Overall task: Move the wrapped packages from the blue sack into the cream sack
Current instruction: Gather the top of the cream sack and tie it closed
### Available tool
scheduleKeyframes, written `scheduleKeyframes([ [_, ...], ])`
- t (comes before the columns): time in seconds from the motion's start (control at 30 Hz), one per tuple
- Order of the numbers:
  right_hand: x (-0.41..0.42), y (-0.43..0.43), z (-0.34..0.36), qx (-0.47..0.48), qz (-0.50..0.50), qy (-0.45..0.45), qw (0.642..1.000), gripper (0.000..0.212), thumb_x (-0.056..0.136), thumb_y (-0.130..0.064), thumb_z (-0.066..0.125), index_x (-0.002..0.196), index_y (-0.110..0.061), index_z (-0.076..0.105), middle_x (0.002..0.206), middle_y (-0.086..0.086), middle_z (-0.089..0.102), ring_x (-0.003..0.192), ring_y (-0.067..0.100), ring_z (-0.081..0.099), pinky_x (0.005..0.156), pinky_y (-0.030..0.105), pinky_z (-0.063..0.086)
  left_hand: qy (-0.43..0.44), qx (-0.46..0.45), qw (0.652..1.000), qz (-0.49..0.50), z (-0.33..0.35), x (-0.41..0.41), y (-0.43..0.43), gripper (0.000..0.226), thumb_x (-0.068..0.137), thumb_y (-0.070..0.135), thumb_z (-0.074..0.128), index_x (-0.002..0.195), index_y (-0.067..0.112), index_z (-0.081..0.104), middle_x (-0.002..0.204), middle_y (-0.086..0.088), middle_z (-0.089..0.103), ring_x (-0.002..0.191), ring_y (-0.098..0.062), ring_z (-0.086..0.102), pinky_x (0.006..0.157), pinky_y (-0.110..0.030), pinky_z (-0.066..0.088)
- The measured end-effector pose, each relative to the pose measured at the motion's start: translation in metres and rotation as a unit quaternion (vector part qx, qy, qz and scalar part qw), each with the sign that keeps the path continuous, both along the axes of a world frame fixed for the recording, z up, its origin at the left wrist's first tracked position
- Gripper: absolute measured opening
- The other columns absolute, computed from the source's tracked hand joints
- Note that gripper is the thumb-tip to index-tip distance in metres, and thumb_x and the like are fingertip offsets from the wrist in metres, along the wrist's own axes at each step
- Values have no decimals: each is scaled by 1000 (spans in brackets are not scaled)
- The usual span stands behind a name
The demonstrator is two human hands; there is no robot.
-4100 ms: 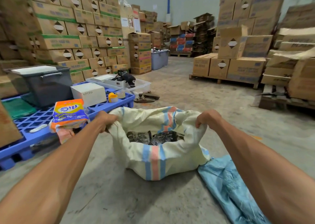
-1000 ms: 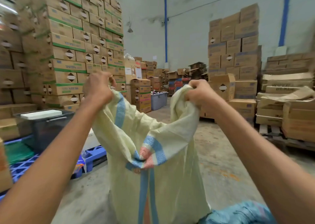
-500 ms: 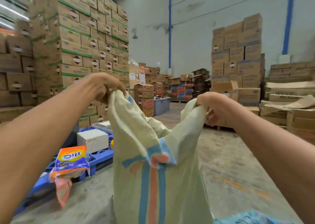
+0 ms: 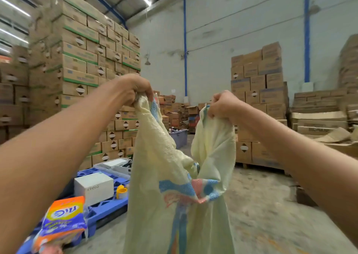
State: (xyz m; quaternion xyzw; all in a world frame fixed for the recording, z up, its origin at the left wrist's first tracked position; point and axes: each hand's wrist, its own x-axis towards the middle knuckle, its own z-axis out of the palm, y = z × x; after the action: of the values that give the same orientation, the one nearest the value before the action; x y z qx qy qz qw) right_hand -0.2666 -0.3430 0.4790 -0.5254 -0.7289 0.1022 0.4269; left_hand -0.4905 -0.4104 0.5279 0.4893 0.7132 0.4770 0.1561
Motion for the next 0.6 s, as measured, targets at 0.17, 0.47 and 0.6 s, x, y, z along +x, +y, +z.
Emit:
scheduleKeyframes([
  [0.17, -11, 17, 7, 317, -96, -255, 908, 22, 81, 12, 62, 96, -4, 64, 83, 12, 59, 77, 32, 65, 67, 40, 56, 23, 26, 999, 4, 8, -9, 18, 20, 84, -9, 52, 101, 1, 53, 77, -9, 51, 58, -20, 49, 41, -24, 46],
  [0.47, 10, 18, 21, -263, -22, 20, 964, 32, 98, -18, 53, 125, -1, 55, 103, 18, 63, 88, 30, 64, 75, 40, 57, -8, 58, 998, 13, -14, -19, 44, 19, 78, -7, 61, 95, 0, 63, 85, -14, 59, 61, -25, 56, 42, -32, 45],
  [0.6, 17, 2, 32, -339, 94, 111, 930, 28, 96, -5, 57, 123, -4, 51, 110, 19, 59, 89, 32, 59, 66, 44, 52, -43, 33, 998, -15, -10, -11, 47, 15, 86, -6, 57, 99, 2, 59, 86, -13, 60, 62, -24, 56, 35, -27, 46],
])
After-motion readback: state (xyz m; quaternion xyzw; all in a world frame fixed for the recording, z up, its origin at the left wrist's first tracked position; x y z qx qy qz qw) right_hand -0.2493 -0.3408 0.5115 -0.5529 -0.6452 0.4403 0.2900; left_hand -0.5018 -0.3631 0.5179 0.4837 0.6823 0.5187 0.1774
